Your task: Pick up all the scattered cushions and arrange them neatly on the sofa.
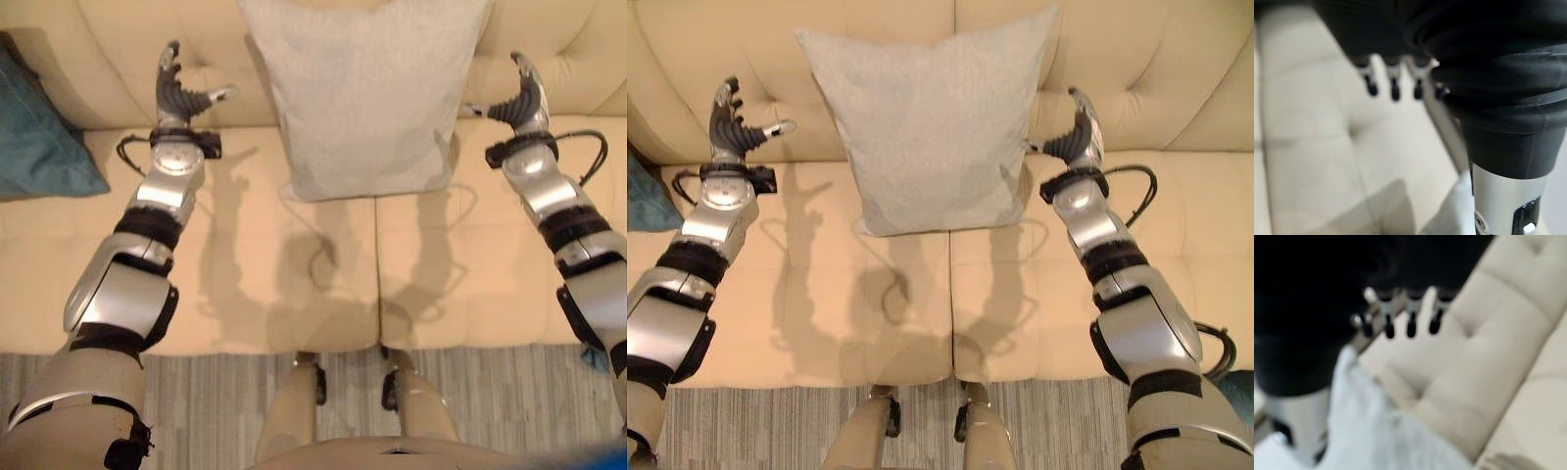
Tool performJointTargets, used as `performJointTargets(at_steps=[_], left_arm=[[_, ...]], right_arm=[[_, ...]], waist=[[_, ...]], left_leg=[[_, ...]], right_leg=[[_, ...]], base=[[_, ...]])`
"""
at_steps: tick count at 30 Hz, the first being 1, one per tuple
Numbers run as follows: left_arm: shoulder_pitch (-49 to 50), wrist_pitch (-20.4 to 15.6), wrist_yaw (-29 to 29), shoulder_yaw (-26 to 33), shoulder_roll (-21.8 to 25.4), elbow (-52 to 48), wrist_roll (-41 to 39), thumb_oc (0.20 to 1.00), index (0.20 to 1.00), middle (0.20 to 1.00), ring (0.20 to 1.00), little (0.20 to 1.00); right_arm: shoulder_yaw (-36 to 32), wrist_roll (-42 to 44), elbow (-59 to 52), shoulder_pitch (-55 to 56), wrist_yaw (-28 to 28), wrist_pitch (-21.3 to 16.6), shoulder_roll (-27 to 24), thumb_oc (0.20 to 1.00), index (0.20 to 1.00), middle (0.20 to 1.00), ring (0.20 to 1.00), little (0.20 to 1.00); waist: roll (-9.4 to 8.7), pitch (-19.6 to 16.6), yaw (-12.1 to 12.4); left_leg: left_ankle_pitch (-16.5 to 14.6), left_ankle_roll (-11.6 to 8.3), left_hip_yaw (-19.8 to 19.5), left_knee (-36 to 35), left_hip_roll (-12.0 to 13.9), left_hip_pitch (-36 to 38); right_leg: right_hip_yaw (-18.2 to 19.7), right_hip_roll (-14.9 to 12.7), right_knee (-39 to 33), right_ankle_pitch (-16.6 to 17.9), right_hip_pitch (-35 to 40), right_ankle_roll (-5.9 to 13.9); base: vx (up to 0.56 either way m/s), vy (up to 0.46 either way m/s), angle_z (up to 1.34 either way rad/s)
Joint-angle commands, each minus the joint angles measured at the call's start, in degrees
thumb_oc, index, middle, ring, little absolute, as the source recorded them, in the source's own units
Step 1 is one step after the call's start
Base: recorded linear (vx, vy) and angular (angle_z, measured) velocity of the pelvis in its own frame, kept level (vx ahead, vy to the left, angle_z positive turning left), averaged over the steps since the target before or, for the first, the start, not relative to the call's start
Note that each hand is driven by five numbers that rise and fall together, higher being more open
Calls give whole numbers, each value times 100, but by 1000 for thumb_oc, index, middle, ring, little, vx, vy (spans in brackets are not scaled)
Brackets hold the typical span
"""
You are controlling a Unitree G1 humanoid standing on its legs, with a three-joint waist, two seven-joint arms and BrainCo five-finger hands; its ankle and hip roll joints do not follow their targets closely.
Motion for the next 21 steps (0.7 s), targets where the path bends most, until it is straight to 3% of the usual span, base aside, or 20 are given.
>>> performJointTargets(at_steps=[1,4,5,9,16,19,21], left_arm=[[349,-274,23,282,-26,-123,434,1000,1000,1000,1000,1000],[1720,-284,-32,907,-408,-922,599,1000,1000,1000,1000,1000],[1733,-278,-30,908,-408,-936,603,1000,1000,1000,1000,1000],[3413,-105,-385,1474,-924,-1429,748,1000,1000,1000,1000,1000],[4987,240,-1036,1749,-1498,-926,1105,1000,1000,1000,1000,1000],[5267,415,-1326,1659,-1861,45,1453,1000,1000,1000,1000,1000],[5300,435,-1412,1639,-2090,513,1442,1000,1000,1000,1000,1000]], right_arm=[[-379,-236,-184,444,57,-161,-260,1000,1000,1000,1000,1000],[-1037,-609,-741,1745,187,-150,-188,1000,1000,1000,1000,1000],[-1043,-613,-754,1761,187,-144,-186,1000,1000,1000,1000,1000],[-1802,-930,-1191,3373,531,-122,4,1000,1000,1000,1000,1000],[-2240,-1077,-1121,4638,996,-195,443,1000,1000,1000,1000,1000],[-2115,-1037,-777,4806,1174,-273,712,1000,1000,1000,1000,1000],[-1995,-944,-403,4711,1261,-292,807,1000,1000,1000,1000,1000]], waist=[[-107,-324,40],[-142,-368,25],[-145,-380,24],[-176,-441,11],[-210,-362,-15],[-339,-210,42],[-396,-132,111]], left_leg=[[-517,-661,152,41,19,162],[-628,-628,200,41,77,555],[-611,-625,200,41,74,540],[-739,-570,241,41,171,1080],[-843,-525,241,110,220,1719],[-1284,-467,54,1096,168,1716],[-1657,-424,-379,1526,-80,1715]], right_leg=[[-69,8,12,-86,-123,540],[-117,0,12,-205,283,502],[-117,-4,12,-192,269,501],[-173,-38,12,-381,843,442],[-252,42,12,-617,1597,330],[-167,24,104,-661,1917,228],[-47,-13,199,-649,1910,190]], base=[[20,-9,-11],[21,-16,-5],[36,-34,-2],[26,-50,-5],[-28,-67,6],[-155,-48,17],[-167,16,8]])
